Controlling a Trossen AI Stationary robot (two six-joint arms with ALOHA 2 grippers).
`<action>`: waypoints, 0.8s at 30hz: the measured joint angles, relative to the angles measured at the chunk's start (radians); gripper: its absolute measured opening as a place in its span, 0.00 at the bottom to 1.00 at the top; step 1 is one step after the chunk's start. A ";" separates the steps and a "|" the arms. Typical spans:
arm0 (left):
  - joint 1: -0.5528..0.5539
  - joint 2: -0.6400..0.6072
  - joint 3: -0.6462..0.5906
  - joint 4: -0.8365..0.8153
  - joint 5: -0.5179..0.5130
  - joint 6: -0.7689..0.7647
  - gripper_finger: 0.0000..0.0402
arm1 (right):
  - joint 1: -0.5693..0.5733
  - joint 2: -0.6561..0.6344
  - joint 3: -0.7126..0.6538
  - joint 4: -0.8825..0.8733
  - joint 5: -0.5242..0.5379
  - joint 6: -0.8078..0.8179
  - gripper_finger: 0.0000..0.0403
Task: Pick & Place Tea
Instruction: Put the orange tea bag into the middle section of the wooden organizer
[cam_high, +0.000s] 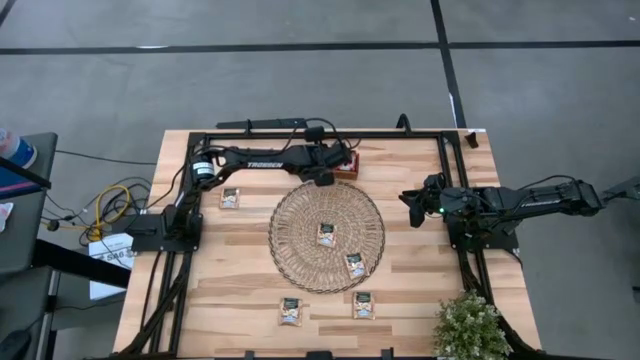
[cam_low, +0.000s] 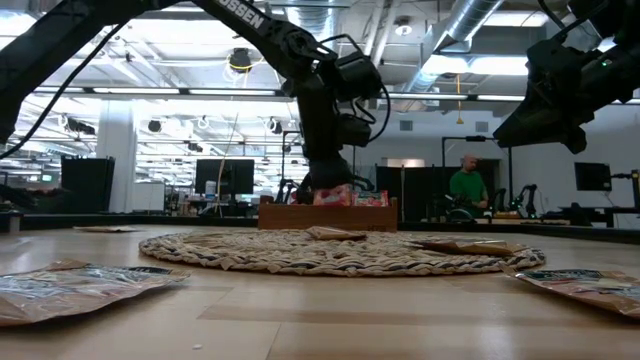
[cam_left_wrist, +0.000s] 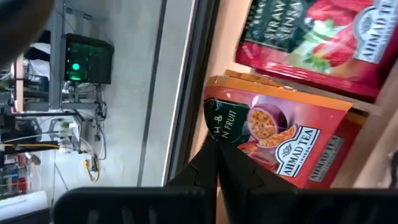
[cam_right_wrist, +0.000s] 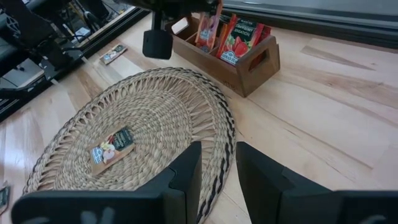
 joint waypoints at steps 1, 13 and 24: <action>-0.002 0.000 0.000 0.000 0.003 0.000 0.00 | 0.000 0.000 0.000 0.000 0.000 0.000 0.23; 0.003 0.000 0.000 0.008 -0.009 0.004 0.00 | 0.000 0.000 0.000 0.000 -0.001 0.000 0.23; 0.002 0.045 0.001 0.004 -0.082 0.067 0.00 | 0.000 0.000 0.000 0.001 -0.003 0.000 0.23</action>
